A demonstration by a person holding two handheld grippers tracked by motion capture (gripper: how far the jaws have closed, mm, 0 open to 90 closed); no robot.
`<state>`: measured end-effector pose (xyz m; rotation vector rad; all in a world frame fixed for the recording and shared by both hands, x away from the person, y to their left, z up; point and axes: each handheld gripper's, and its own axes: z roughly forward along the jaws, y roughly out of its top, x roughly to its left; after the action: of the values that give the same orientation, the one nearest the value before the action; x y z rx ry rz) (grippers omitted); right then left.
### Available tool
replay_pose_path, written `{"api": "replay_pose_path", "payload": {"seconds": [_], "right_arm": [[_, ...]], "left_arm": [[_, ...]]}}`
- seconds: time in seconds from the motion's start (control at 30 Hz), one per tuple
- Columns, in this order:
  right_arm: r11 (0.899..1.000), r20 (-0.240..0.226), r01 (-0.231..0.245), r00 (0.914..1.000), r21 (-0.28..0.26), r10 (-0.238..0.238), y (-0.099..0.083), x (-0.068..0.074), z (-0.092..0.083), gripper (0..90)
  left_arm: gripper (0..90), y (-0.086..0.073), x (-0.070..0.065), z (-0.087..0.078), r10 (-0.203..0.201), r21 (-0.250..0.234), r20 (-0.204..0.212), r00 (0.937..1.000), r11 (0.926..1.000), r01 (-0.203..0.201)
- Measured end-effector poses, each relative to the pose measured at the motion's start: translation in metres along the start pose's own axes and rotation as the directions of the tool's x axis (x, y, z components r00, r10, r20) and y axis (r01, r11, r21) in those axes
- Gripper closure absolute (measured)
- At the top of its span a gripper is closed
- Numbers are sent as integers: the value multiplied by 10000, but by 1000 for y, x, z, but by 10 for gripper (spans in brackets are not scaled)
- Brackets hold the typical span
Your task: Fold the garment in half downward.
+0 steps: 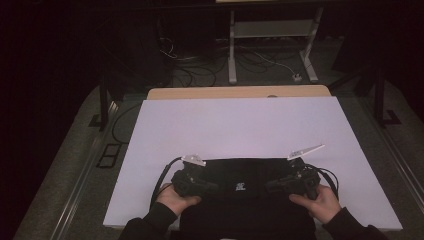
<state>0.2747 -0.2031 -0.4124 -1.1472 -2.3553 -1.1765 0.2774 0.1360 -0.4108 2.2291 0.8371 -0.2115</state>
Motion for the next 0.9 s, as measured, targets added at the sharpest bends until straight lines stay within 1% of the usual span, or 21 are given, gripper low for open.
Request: {"api": "replay_pose_path", "payload": {"seconds": [0.13, 0.23, 0.57, 0.67, 0.9], "right_arm": [[9999, -94, 7, 10000, 162, -5, -5, 1, 1, 839], [9998, -70, -35, 10000, 209, 37, -8, 2, 1, 840], [9989, -101, 84, 9999, 466, -79, -15, 7, 1, 839], [9984, -122, 156, 9998, 545, -150, -17, 9, 1, 839], [9969, -165, 98, 9998, 776, -85, -24, 12, 1, 839]], "left_arm": [[858, -3, -2, 1, -19, 93, 83, 10000, 10000, 18], [858, -6, -4, 1, -57, 144, 113, 9999, 9999, 55], [858, -12, -10, 0, -22, 278, 226, 9997, 9996, 15], [857, -14, -12, 0, -65, 298, 281, 9996, 9995, 57], [856, -19, -16, 1, -62, 506, 402, 9992, 9987, 42]]}}
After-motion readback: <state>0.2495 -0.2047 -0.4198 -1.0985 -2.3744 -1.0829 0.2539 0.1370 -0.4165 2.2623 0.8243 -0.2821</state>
